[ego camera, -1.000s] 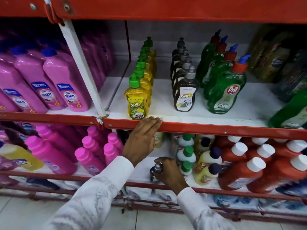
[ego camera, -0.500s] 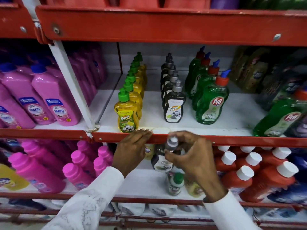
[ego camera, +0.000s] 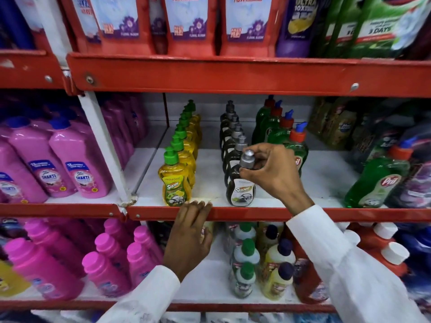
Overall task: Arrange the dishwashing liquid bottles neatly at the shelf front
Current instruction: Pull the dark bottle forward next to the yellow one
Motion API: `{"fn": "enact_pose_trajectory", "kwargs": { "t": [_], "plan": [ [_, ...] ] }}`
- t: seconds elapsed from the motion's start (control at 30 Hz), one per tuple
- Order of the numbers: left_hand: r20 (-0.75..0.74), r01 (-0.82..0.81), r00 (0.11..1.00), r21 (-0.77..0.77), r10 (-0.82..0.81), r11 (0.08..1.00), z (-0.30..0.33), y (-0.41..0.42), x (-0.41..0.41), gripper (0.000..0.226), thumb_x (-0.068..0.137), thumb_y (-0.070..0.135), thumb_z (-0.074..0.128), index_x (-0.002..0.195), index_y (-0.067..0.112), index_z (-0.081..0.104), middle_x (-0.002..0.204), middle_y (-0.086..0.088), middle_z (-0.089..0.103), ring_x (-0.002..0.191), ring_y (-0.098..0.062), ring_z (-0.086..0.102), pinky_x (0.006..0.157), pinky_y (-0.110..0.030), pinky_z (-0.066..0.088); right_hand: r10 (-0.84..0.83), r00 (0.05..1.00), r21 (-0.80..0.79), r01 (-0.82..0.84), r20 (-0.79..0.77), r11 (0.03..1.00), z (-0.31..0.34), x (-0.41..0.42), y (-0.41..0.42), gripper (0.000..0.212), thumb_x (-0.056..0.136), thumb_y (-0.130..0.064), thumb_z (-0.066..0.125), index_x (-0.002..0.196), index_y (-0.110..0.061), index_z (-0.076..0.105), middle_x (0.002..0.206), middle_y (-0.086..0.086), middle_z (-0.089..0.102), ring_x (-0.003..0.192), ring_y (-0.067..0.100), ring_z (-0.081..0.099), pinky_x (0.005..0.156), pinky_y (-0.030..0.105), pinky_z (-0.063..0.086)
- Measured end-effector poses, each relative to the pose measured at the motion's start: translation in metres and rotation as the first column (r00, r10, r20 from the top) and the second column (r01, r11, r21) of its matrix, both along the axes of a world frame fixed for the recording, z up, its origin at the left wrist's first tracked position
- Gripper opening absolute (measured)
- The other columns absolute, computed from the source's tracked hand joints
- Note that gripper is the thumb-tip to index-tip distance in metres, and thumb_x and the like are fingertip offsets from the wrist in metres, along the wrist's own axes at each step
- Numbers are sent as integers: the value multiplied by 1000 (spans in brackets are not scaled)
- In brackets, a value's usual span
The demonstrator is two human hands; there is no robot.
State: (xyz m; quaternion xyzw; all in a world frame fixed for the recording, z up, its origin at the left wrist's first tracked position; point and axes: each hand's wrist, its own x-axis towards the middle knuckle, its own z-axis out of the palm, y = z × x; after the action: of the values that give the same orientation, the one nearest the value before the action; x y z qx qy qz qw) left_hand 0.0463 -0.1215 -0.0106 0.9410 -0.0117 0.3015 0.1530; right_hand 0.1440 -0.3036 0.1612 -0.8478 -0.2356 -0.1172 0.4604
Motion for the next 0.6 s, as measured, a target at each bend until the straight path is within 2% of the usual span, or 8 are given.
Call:
{"fn": "enact_pose_trajectory", "kwargs": {
  "t": [0.2, 0.33, 0.4, 0.47, 0.53, 0.6],
  "plan": [
    [-60, -51, 997, 7, 52, 999, 3, -10, -3, 65, 79, 29, 60, 141, 15, 48, 125, -12, 55, 124, -31, 46, 113, -55, 40, 37, 998, 1, -37, -45, 999, -8, 14, 7, 48, 66, -10, 87, 111, -19, 71, 92, -7, 73, 72, -1, 69, 70, 11, 57],
    [-99, -106, 988, 110, 117, 988, 6, -26, 1, 69, 76, 36, 63, 139, 18, 45, 128, -12, 54, 126, -36, 49, 117, -62, 30, 81, 995, -28, -82, -57, 996, -12, 17, 8, 53, 74, -9, 82, 123, -17, 65, 100, -5, 71, 78, -9, 62, 65, -4, 46],
    [-108, -132, 983, 131, 146, 983, 7, -34, 5, 65, 77, 40, 63, 137, 20, 47, 128, -11, 55, 126, -34, 49, 117, -66, 26, 90, 994, 0, -90, -60, 996, -16, 15, 3, 57, 76, -10, 80, 129, -20, 61, 105, -8, 69, 83, -7, 61, 72, 0, 48],
    [-122, -156, 977, 127, 172, 979, 8, -41, 9, 61, 79, 41, 63, 134, 21, 50, 128, -10, 55, 125, -33, 50, 117, -68, 22, 72, 997, 35, -72, -20, 997, -25, 11, -7, 58, 78, -13, 80, 131, -23, 59, 112, -11, 67, 94, -1, 63, 83, 12, 53],
    [-130, -173, 973, 125, 189, 977, 9, -48, 10, 59, 80, 42, 61, 134, 21, 50, 128, -11, 55, 126, -34, 49, 117, -69, 19, 20, 999, 101, -23, 30, 995, -44, 6, -23, 50, 80, -16, 78, 127, -22, 62, 115, -10, 68, 98, 3, 64, 84, 17, 56],
    [-129, -179, 972, 126, 195, 976, 7, -55, 11, 59, 80, 42, 61, 134, 19, 49, 128, -12, 55, 126, -35, 49, 117, -70, 18, -102, 992, 198, 86, 72, 976, -69, -1, -44, 39, 82, -15, 77, 119, -22, 66, 110, -6, 70, 95, 11, 67, 81, 21, 59]
  ]
}}
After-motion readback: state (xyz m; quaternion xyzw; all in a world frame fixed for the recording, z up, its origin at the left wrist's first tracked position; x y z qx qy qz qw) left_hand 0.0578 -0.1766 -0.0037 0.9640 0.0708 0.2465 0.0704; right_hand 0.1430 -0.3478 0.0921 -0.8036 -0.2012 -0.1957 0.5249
